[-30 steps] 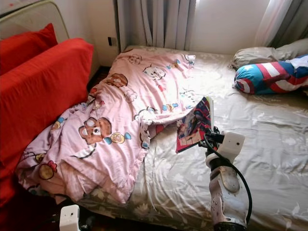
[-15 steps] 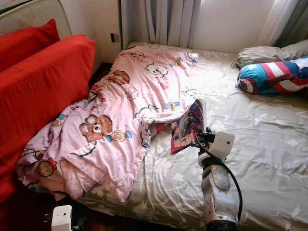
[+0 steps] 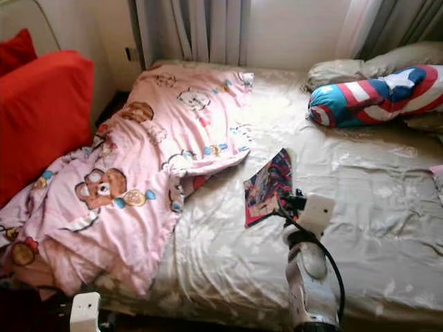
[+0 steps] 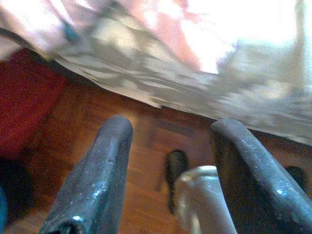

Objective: Clean up the room

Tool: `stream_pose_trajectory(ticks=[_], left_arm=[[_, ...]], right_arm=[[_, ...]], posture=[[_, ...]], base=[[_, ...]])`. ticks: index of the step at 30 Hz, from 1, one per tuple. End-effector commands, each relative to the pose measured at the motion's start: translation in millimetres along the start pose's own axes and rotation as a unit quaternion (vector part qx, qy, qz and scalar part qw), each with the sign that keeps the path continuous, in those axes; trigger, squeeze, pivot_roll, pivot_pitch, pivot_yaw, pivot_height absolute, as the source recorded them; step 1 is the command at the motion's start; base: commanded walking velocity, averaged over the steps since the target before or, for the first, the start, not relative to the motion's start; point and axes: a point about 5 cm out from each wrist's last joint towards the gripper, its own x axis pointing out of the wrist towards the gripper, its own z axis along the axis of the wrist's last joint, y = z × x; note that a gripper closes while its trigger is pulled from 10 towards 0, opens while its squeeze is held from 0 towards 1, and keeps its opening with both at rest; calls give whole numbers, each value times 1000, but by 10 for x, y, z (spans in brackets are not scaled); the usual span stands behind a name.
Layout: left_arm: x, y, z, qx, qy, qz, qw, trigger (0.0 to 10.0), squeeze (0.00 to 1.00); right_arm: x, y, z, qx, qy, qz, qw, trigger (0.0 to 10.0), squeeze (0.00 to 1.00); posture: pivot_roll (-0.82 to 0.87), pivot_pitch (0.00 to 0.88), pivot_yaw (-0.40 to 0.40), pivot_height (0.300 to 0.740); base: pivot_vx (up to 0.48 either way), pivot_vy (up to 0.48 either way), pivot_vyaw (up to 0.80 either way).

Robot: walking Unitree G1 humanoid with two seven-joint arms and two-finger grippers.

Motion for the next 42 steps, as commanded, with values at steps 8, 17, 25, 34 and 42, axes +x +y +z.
stream_pose_trajectory(ticks=[8, 17, 25, 34, 42], left_arm=[[-31, 53, -96, 6, 23, 5, 1000, 10000, 0], [-43, 66, -123, 9, 27, 5, 1000, 10000, 0], [-50, 52, -141, 11, 29, 1, 1000, 10000, 0], [-56, 46, -155, 12, 31, -1, 999, 10000, 0], [-63, 61, -167, 14, 32, -2, 999, 10000, 0]], right_arm=[[43, 56, 103, 5, -27, 5, 1000, 10000, 0], [33, 48, 90, 6, -26, 0, 1000, 10000, 0], [19, 35, 66, 5, -23, -1, 1000, 10000, 0], [29, 47, 65, 3, -23, 3, 1000, 10000, 0], [23, 84, 42, 4, -22, 7, 1000, 10000, 0]], posture=[[-29, 98, -37, 740], [-32, 105, -33, 740], [-32, 93, -33, 740], [-31, 72, -30, 740], [-29, 65, -25, 740]], base=[[0, -308, 0], [0, -320, 0], [0, -401, 0], [0, -431, 0], [0, -431, 0]])
